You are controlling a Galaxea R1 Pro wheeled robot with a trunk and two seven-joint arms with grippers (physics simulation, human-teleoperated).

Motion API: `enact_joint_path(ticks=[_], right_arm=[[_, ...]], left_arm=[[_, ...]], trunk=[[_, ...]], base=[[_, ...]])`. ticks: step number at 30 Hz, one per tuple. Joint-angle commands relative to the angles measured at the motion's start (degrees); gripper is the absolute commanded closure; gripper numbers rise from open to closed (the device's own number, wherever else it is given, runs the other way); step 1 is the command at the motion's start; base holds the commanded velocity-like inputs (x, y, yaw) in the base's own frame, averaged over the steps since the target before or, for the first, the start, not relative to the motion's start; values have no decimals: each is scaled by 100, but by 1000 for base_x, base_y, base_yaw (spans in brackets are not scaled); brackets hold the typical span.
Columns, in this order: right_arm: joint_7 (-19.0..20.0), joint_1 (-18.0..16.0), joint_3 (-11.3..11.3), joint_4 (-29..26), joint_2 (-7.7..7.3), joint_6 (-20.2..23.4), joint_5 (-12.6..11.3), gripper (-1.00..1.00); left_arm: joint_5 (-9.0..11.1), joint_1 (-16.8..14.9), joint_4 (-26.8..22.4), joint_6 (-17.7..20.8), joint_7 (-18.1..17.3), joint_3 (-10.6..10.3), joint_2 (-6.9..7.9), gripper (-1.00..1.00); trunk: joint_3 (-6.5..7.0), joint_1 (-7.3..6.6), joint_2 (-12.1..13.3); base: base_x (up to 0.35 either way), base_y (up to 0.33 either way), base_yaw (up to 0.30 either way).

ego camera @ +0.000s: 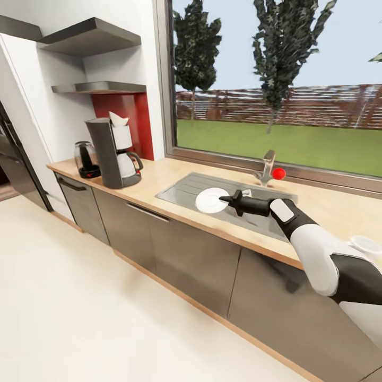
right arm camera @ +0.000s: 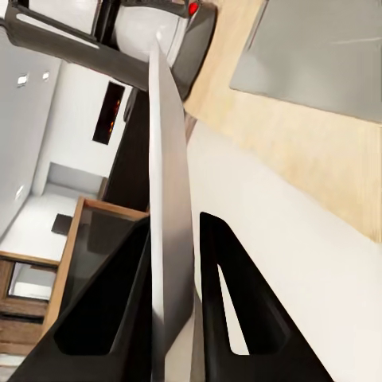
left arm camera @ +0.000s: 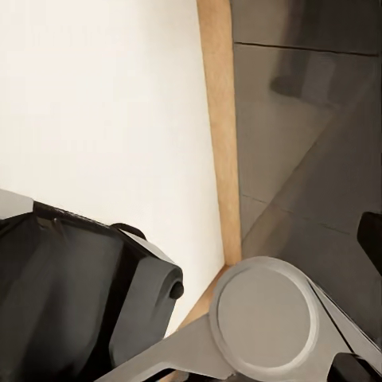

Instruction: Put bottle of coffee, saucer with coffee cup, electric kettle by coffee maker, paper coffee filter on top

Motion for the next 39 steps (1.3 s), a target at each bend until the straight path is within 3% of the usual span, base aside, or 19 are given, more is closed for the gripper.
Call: enact_joint_path(ticks=[1, 39], right_arm=[[26, -6, -40, 3, 2, 33, 14, 100], [23, -6, -40, 25, 2, 33, 26, 100]], left_arm=[[27, -3, -1, 62, -16, -22, 1, -100], [24, -3, -1, 56, -16, -22, 1, -100]], trunk=[[-6, 3, -3], [-6, 3, -3]], base=[[264, 228, 0], [264, 229, 0]])
